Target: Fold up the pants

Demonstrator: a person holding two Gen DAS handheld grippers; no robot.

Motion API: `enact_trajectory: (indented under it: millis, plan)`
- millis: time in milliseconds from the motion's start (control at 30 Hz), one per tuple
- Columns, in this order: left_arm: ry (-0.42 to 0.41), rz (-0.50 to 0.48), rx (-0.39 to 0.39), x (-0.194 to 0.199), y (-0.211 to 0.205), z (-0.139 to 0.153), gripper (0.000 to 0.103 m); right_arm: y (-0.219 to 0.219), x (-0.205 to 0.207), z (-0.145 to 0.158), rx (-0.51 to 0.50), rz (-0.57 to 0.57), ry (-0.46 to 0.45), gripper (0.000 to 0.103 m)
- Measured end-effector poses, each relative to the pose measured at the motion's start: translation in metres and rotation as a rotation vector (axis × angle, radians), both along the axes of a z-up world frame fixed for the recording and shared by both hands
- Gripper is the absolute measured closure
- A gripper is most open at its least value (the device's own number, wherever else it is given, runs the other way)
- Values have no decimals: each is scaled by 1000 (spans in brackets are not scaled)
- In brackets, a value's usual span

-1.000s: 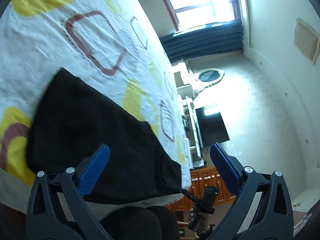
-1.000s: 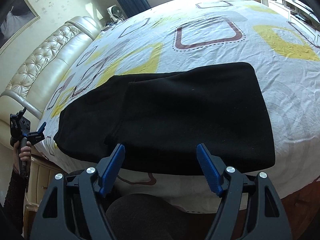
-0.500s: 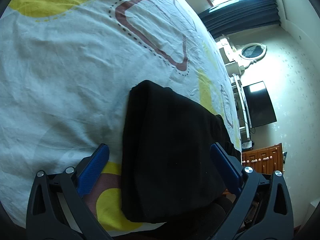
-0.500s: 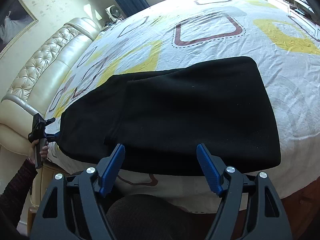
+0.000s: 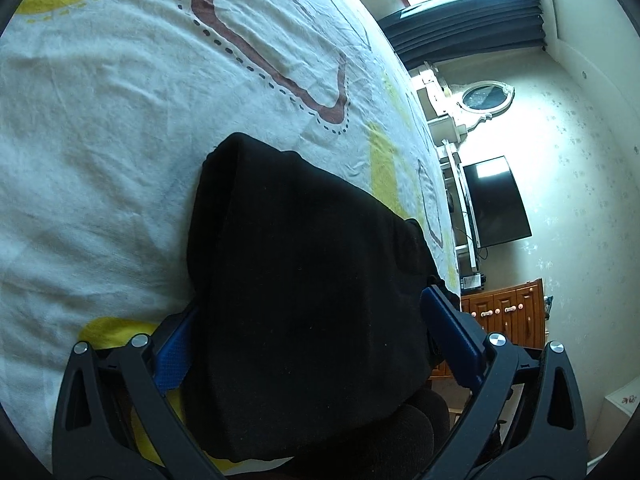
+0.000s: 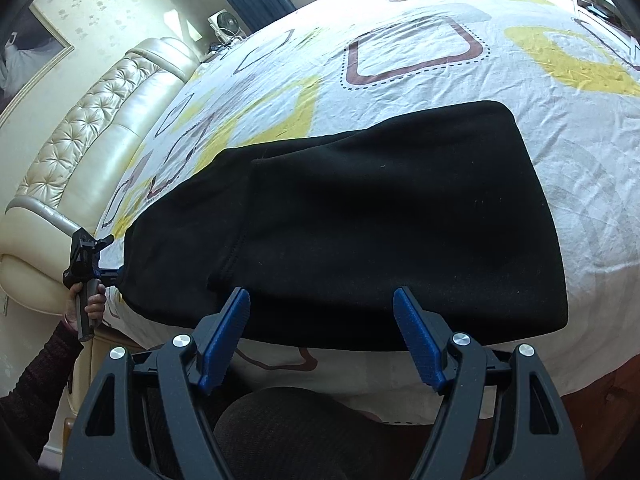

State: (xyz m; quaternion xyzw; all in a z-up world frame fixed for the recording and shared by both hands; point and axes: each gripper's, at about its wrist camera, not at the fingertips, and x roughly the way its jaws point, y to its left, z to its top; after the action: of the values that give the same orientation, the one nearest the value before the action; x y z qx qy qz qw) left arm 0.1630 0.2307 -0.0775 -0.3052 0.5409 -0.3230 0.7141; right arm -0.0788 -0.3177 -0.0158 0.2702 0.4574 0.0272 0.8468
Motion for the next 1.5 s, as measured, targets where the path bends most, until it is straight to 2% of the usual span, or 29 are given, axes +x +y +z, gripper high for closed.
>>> enact_trajectory:
  millis: [167,200,233,267,300,333,367,467,667,767,933,1100,1267,1400,1500]
  plan:
    - [-3,7,3,2,-2,1,3,0,0,-1,-2,1,1,30]
    - [5,8,16,3,-3,1,11,0,0,-1,-2,1,3,30]
    - [13,15,49,4,-2,1,46,0,0,-1,-2,-1,3,30]
    - [42,43,128,6,0,-2,71,0,-1,-1,-3,-1,3,30]
    - [82,69,145,8,5,-7,84,1,-1,-2,-3,-1,3,30]
    - [105,82,103,9,9,-11,84,1,-1,-2,-5,-1,4,30]
    - [105,80,94,9,10,-12,84,2,-1,-2,-7,0,5,29]
    - [55,49,115,6,7,-3,88,2,-1,-2,-7,0,5,29]
    - [-3,42,65,0,6,22,90,1,0,-2,-8,0,4,29]
    - [-22,41,25,-3,2,38,90,0,0,-2,-5,-2,4,29]
    - [-108,-13,-11,-12,-27,85,91,0,0,0,-2,-6,-1,29]
    - [-184,-93,-36,-24,-79,138,91,-1,-1,1,14,-8,-9,29]
    - [-238,-191,-38,-36,-159,178,91,2,-1,2,36,3,-16,29]
    - [-306,-303,34,-52,-238,188,91,8,-1,4,49,28,-24,29]
    - [-304,-378,66,-61,-297,178,91,13,-1,6,54,45,-31,29]
